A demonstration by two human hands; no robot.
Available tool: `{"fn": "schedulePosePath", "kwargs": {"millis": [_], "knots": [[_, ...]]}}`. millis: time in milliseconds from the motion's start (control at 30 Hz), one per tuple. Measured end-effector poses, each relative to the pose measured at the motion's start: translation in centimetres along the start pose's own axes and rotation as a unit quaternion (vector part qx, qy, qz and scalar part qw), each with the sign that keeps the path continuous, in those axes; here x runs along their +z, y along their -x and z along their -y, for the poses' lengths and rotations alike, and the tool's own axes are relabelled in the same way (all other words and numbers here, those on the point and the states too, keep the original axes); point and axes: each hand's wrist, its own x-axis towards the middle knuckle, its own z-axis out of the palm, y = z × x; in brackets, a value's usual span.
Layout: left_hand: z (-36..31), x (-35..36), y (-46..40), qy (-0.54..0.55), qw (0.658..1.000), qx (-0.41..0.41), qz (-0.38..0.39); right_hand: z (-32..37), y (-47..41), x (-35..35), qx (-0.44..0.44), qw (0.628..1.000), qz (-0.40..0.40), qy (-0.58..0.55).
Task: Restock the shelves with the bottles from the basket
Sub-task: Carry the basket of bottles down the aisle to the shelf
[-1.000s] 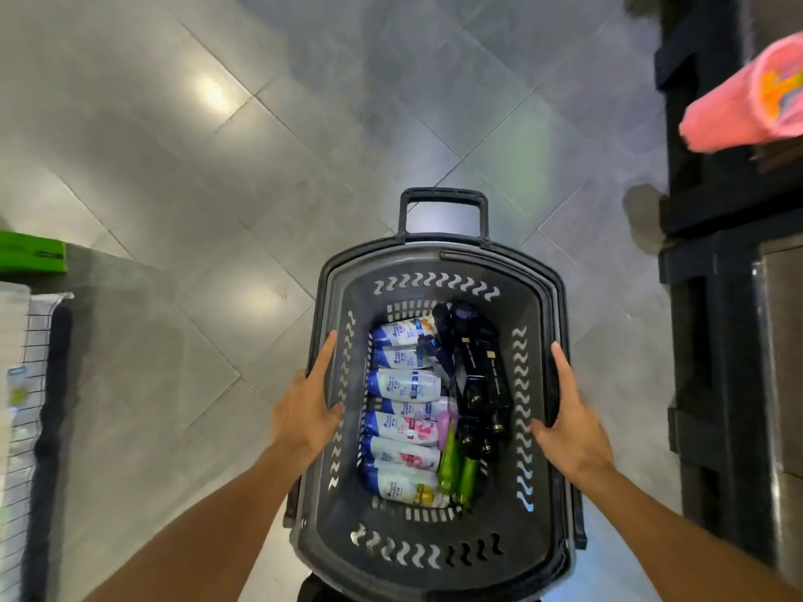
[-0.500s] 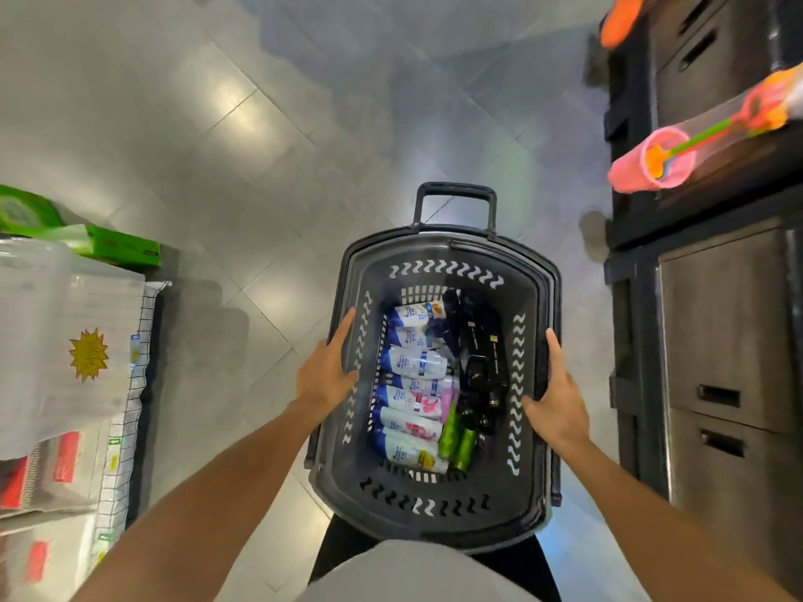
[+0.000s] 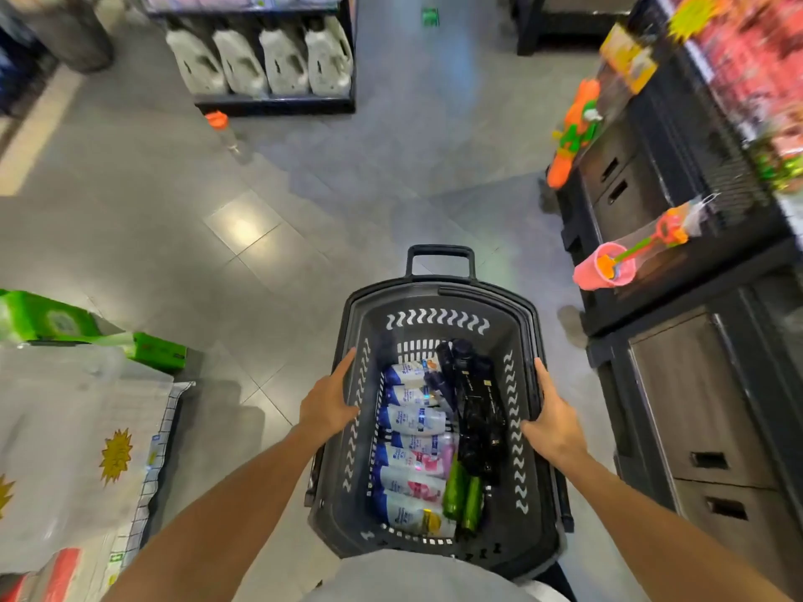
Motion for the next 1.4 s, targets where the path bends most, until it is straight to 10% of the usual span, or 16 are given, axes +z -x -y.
{"fn": "schedulePosePath", "kwargs": {"millis": [700,1400], "knots": [[-12.0,-14.4,-27.7,-0.032,0.997,-0.033,-0.064,15.9,-33.7,-9.6,-0.095,0.994,0.054,-0.031],[-30.5,-31.8,-74.5,-0.04,0.998,0.006,-0.041,36.1,-75.2,-30.0,-0.075,0.997,-0.019,-0.02]]}}
